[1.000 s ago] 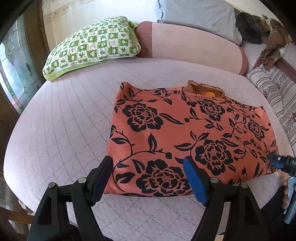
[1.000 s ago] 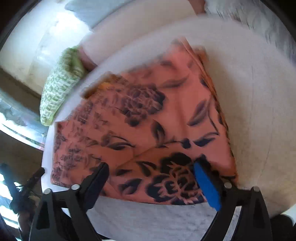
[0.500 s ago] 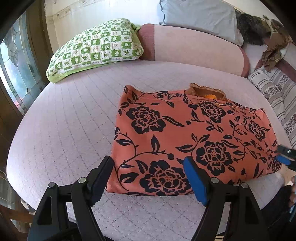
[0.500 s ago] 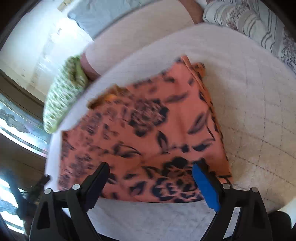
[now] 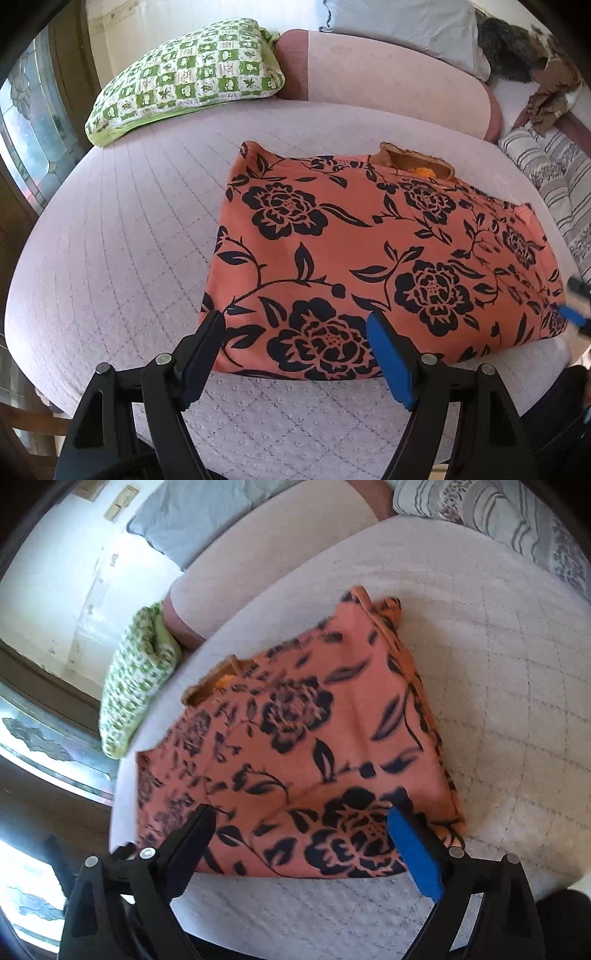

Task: Fold small clothes

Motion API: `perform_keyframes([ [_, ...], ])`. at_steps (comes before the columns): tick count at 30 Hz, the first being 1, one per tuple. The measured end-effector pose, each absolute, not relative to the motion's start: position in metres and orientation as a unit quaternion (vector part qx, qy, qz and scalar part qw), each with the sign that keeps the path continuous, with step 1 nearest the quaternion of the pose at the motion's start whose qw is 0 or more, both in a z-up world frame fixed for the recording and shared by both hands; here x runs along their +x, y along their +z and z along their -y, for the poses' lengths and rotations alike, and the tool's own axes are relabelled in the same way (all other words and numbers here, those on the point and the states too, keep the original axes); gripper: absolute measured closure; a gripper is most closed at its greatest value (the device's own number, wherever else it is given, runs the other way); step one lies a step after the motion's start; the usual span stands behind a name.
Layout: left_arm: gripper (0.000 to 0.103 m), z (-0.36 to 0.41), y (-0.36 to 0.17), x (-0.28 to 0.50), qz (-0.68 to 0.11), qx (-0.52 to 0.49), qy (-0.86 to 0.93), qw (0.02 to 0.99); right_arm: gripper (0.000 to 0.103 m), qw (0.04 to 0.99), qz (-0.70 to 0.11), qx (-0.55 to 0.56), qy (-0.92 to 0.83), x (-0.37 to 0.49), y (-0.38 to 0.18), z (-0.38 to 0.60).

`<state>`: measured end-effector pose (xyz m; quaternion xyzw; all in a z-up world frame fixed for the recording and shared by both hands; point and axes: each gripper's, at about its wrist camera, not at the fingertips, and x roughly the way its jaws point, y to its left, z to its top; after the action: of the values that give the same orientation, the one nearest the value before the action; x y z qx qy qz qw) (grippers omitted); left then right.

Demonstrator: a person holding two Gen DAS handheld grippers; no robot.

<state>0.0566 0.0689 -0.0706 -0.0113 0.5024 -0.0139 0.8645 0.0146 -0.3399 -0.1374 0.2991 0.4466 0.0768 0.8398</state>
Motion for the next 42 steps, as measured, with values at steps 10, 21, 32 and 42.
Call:
perform_keyframes([
  [10,0.024,-0.065,-0.077,0.061,-0.512,0.008,-0.006,0.859,0.007,0.848,-0.422,0.298,0.121,0.126,-0.117,0.363],
  [21,0.024,-0.059,-0.079,0.062,-0.517,0.007,-0.005,0.856,0.007,0.838,-0.410,0.341,0.118,0.115,-0.134,0.379],
  [32,0.024,-0.057,-0.062,0.050,-0.496,0.004,-0.018,0.868,0.008,0.839,-0.443,0.293,0.119,0.051,-0.140,0.337],
  [42,0.024,-0.062,-0.057,0.049,-0.491,-0.014,-0.017,0.871,0.008,0.794,-0.442,0.391,0.149,-0.028,-0.162,0.297],
])
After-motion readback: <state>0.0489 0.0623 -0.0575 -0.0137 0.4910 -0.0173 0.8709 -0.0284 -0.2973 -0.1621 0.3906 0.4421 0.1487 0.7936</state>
